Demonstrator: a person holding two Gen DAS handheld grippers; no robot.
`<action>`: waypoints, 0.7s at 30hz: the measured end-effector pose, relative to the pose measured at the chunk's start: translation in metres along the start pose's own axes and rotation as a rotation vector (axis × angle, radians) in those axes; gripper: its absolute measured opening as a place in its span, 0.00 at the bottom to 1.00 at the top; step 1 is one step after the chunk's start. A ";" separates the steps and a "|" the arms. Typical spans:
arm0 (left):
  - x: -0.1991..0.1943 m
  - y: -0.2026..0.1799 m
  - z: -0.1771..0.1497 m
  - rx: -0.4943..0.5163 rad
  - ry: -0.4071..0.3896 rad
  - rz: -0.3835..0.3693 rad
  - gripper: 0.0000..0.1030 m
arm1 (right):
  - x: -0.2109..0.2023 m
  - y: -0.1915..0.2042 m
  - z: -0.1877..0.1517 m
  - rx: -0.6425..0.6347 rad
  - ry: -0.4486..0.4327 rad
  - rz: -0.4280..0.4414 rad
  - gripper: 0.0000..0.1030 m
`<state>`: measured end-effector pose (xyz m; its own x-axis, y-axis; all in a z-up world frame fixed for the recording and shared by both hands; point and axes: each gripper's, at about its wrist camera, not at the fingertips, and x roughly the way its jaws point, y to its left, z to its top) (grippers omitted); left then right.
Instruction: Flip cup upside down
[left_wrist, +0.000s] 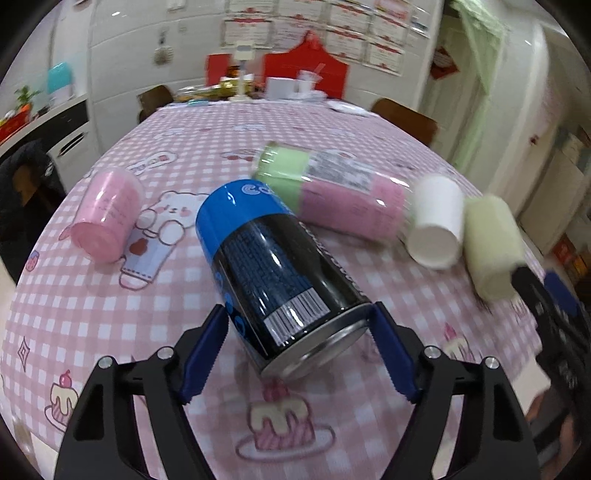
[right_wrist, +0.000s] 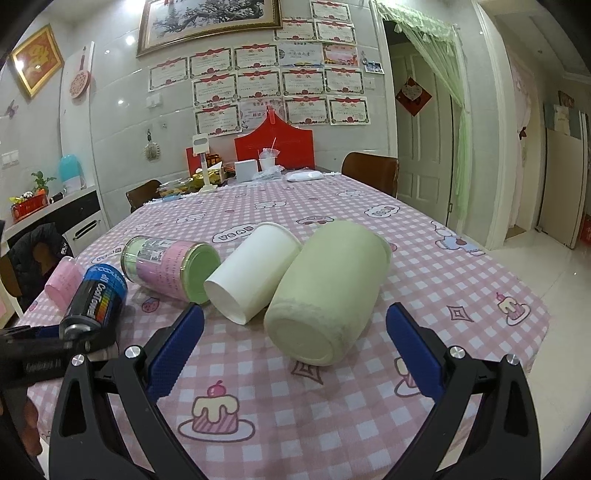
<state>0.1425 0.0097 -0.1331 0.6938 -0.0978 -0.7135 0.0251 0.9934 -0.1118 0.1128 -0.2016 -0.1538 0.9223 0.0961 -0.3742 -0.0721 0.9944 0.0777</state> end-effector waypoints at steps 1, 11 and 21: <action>-0.002 -0.003 -0.003 0.020 0.004 -0.017 0.75 | -0.003 0.000 0.001 0.000 -0.002 -0.003 0.92; -0.019 -0.042 -0.027 0.200 0.008 -0.201 0.74 | -0.021 0.004 0.002 -0.016 -0.003 -0.028 0.92; -0.017 -0.034 -0.027 0.189 0.023 -0.262 0.74 | -0.014 0.008 0.002 0.001 0.057 0.015 0.92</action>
<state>0.1100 -0.0238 -0.1358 0.6297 -0.3510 -0.6931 0.3355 0.9275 -0.1648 0.1003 -0.1951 -0.1463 0.8982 0.1138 -0.4247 -0.0858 0.9927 0.0847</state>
